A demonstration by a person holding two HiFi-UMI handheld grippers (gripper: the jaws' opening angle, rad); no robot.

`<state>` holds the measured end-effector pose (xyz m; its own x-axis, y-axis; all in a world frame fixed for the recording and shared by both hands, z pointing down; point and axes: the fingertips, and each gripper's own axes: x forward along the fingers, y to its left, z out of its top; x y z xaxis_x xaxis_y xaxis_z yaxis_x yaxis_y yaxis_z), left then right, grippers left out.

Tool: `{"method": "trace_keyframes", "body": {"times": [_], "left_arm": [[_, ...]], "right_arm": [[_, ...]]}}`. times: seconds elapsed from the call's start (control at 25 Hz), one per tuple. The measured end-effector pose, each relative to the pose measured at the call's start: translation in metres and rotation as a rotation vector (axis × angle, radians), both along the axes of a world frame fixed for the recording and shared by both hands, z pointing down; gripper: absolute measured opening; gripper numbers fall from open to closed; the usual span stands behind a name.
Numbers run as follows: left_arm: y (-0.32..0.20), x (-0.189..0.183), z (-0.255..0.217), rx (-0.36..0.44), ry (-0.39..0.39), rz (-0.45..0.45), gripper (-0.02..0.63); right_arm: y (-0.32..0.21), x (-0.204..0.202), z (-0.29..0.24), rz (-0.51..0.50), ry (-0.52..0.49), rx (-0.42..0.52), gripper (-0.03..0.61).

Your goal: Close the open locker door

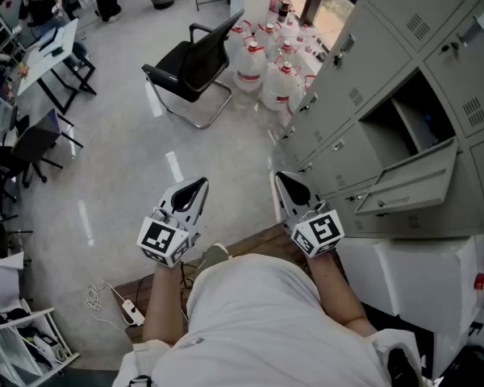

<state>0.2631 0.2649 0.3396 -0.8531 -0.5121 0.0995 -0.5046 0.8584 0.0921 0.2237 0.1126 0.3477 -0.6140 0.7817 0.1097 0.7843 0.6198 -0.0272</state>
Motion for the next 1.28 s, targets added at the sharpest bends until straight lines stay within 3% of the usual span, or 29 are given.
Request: {"method": "trace_keyframes", "body": {"times": [0.28, 0.56, 0.76, 1.0, 1.28], "left_arm": [[0.052, 0.004, 0.021, 0.016, 0.025, 0.020, 0.003], [0.064, -0.026, 0.039, 0.003, 0.057, 0.059, 0.003], [0.064, -0.075, 0.057, 0.002, 0.069, 0.088, 0.003], [0.038, -0.160, 0.102, -0.010, 0.063, 0.152, 0.003], [-0.014, -0.258, 0.113, -0.027, 0.055, 0.299, 0.003]], "right_arm": [[0.052, 0.004, 0.014, 0.016, 0.014, -0.016, 0.011], [0.055, -0.028, 0.040, 0.091, 0.081, -0.047, 0.011], [0.051, -0.076, 0.065, 0.122, 0.085, -0.062, 0.012], [0.030, -0.149, 0.116, 0.155, 0.073, -0.066, 0.011], [-0.017, -0.220, 0.125, 0.287, 0.074, -0.077, 0.012]]}}
